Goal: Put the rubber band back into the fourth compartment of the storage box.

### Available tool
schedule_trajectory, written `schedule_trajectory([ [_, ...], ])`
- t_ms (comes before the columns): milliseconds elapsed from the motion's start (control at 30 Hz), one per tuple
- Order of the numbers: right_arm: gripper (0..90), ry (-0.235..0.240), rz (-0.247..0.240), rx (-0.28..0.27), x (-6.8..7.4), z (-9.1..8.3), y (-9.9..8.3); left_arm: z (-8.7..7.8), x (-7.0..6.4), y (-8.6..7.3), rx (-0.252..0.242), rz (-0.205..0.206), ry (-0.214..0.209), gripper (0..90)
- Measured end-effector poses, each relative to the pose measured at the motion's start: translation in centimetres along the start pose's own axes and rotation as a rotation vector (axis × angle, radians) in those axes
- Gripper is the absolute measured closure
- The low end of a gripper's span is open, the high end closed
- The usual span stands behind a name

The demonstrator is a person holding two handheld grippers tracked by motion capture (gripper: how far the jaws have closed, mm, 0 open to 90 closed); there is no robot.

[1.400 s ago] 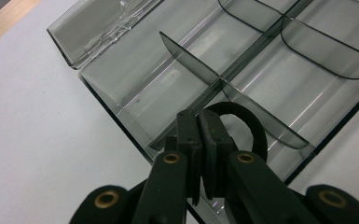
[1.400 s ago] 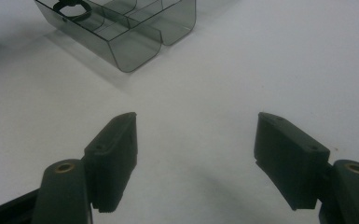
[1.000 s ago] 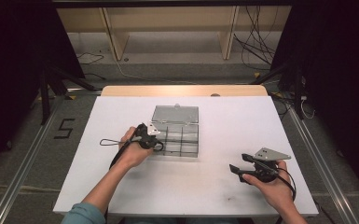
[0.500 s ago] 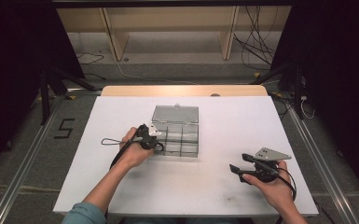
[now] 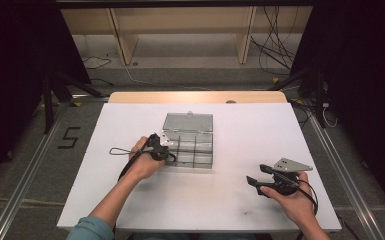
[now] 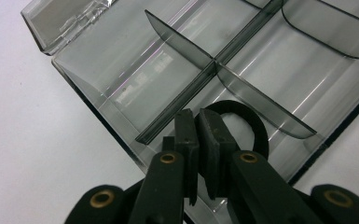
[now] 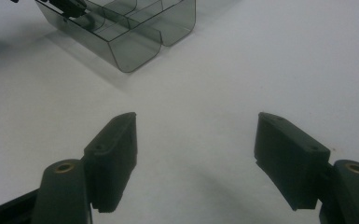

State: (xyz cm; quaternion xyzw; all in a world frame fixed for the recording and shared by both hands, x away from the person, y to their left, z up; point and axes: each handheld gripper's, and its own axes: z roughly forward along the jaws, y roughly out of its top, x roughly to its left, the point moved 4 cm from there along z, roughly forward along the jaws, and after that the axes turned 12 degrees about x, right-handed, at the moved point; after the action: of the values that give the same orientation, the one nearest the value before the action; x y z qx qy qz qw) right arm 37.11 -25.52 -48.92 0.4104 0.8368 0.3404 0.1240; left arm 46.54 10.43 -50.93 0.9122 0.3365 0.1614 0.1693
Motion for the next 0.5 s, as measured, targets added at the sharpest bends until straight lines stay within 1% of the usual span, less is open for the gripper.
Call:
schedule_trajectory([
  [333, 30.9, 0.001, 0.001, -0.001, 0.01, 0.0, 0.01, -0.14, 0.02, 0.15, -0.021, 0.006, 0.014, 78.9],
  [433, 30.9, 0.001, 0.0, -0.001, 0.0, 0.0, 0.02, -0.28, 0.08, 0.22, -0.031, 0.001, 0.02, 77.4],
  [500, 30.9, 0.001, -0.001, -0.002, 0.0, -0.02, 0.03, -0.38, 0.1, 0.28, -0.043, -0.009, 0.022, 76.2],
])
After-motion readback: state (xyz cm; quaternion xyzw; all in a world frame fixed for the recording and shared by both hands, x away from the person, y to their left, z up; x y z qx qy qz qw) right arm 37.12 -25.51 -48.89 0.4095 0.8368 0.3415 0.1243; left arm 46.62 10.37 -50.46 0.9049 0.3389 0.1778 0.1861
